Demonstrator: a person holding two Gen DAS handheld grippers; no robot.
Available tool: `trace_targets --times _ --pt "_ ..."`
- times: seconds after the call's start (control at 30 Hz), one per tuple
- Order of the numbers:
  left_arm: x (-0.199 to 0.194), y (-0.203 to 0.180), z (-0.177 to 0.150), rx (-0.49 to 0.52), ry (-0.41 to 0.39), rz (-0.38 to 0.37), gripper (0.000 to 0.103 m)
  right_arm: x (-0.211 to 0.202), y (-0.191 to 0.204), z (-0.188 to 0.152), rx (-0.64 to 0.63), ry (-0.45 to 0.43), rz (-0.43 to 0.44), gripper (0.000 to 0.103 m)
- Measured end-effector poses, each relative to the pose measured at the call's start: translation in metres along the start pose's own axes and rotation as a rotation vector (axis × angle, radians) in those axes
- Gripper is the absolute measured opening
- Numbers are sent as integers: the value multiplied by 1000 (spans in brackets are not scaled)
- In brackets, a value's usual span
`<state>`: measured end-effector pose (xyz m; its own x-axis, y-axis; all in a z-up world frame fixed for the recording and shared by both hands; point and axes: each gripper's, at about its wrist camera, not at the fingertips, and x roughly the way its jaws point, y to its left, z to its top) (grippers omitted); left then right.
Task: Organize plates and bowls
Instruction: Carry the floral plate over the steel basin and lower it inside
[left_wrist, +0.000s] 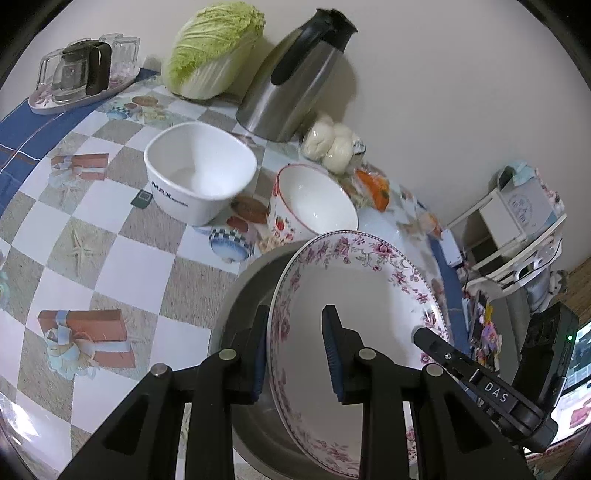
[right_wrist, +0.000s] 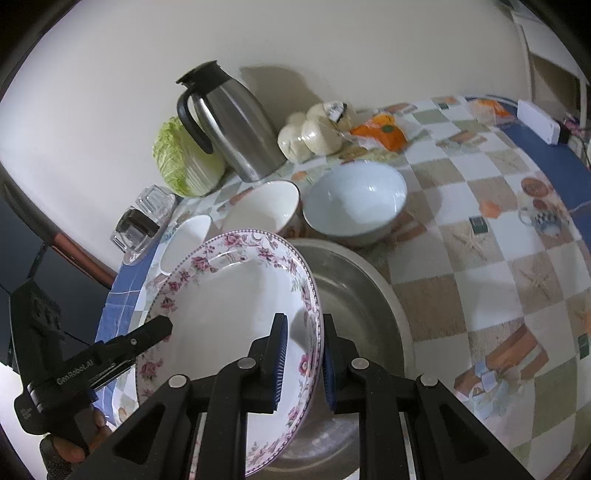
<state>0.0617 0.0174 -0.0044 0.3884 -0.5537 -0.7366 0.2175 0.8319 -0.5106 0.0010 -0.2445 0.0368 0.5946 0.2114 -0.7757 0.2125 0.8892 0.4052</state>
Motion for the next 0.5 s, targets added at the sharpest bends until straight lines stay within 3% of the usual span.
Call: trace_targets --times 0.5 --pt "27 1 -12 22 93 59 29 21 -19 -13 21 83 -51 18"
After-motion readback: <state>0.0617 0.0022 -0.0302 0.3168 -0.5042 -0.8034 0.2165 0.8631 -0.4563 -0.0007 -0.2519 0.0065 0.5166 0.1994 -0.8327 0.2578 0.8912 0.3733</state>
